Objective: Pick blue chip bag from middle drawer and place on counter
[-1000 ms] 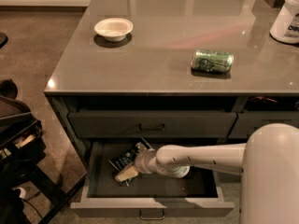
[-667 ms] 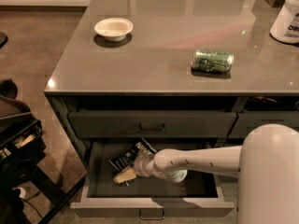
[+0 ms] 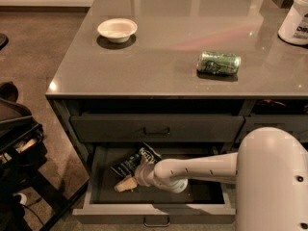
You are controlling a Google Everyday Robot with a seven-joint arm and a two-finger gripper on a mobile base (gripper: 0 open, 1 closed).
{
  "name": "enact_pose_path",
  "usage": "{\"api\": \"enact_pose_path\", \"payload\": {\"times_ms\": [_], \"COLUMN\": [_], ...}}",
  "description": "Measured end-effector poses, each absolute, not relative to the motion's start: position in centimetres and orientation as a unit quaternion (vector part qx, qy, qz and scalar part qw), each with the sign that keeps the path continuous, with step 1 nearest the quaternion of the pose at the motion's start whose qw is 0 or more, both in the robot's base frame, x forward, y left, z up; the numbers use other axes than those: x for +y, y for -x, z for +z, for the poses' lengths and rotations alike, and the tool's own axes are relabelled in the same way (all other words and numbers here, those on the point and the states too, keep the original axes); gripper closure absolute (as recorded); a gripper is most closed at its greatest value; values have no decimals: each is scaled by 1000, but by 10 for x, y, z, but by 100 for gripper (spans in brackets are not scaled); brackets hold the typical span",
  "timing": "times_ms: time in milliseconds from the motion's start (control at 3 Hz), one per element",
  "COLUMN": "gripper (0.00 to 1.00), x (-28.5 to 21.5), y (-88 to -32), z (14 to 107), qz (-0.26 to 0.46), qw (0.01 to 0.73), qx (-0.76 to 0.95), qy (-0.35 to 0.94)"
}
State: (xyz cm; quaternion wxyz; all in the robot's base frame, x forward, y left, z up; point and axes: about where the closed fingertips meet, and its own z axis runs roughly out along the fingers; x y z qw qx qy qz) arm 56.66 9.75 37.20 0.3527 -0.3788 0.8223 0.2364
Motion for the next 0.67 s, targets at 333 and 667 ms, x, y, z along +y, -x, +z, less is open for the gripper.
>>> {"api": "enact_pose_path", "payload": {"times_ms": [333,667], "gripper": [19,42], "x": [98,98], "y": [-567,-567], "z": [372,372], "qz": [236,236], "qw": [353,353], "qx": [822,822], "qy": [379,379]}}
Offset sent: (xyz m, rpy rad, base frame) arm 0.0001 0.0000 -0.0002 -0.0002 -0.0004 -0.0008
